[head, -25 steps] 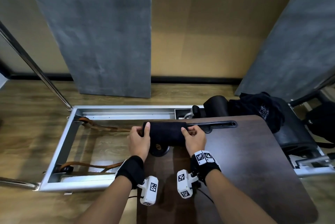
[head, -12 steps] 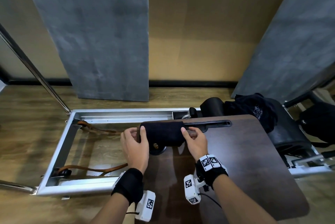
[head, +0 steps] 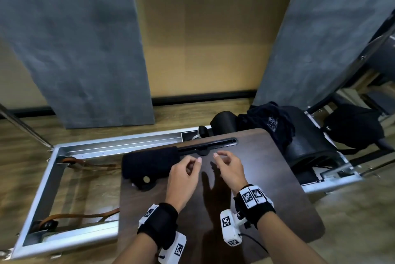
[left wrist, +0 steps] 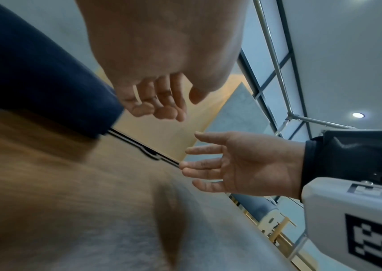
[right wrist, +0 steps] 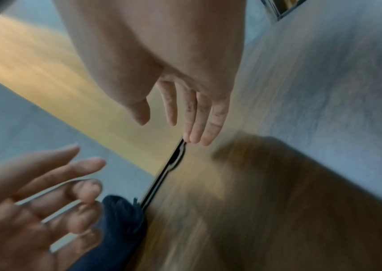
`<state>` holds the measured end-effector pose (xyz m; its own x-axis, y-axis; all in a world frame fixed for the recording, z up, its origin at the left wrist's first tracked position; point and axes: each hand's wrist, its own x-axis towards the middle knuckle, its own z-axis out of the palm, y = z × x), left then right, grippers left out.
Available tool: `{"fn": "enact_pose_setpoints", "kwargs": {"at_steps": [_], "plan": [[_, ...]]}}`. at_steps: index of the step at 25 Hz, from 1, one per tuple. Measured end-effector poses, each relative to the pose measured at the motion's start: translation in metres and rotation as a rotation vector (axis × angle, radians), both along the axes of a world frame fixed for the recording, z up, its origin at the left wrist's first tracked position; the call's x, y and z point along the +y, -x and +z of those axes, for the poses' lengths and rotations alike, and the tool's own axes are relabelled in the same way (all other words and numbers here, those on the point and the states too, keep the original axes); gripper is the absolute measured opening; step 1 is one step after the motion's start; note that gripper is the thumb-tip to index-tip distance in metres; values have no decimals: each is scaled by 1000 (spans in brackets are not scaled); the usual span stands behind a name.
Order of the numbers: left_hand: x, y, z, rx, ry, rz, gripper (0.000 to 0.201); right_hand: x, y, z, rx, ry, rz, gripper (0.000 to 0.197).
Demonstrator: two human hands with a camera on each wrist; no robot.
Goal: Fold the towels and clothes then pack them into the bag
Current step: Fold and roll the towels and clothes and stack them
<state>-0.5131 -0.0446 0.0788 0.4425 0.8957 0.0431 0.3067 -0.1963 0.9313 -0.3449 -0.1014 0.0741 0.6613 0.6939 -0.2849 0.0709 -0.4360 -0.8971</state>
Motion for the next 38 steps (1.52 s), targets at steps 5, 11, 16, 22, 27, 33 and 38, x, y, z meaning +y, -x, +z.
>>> {"fn": "enact_pose_setpoints", "kwargs": {"at_steps": [5,11,16,22,27,33,38], "plan": [[-27,-119,1,103,41,-196,30,-37,-113,15,41,-47,3,8],[-45,-269,3,117,198,-185,14,-55,-278,3,99,-46,-115,16],[-36,-359,-1,134,250,-96,10,-30,-369,-40,60,177,18,21],[-28,-395,-12,196,291,-31,13,7,-402,-78,24,373,350,33],[-25,-399,-13,203,299,18,14,11,-423,-77,-18,260,107,39],[-31,-400,-9,168,273,7,12,15,-456,-24,3,-81,32,9],[-44,-401,14,95,162,-61,14,-14,-466,60,52,-382,41,17]]}}
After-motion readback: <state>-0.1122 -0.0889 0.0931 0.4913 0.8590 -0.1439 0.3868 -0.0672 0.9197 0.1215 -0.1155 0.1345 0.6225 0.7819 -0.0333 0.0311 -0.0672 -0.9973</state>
